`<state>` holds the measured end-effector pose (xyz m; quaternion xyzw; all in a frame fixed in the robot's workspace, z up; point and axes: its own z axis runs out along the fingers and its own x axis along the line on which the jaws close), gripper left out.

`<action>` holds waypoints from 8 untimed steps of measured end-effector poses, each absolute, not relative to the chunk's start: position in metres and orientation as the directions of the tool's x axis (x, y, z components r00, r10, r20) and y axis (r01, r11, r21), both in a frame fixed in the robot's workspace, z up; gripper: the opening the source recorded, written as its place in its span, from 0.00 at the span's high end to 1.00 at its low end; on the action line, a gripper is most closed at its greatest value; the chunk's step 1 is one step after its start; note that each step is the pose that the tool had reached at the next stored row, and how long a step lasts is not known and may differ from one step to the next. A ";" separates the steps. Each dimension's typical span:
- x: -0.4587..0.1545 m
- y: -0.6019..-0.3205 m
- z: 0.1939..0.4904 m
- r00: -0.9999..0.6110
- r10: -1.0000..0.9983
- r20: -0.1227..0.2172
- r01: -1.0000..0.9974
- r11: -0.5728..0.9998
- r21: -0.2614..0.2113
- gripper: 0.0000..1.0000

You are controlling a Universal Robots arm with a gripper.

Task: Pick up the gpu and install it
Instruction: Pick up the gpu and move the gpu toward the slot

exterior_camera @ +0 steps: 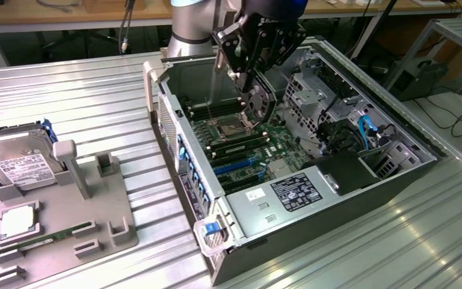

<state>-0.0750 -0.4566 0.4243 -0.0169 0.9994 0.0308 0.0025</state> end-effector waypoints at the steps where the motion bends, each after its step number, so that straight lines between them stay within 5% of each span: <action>1: -0.074 -0.457 0.424 -0.999 -0.034 -0.006 -0.034 0.998 0.061 0.73; 8: -0.068 -0.457 0.424 -0.999 -0.034 -0.006 -0.034 0.998 0.061 0.73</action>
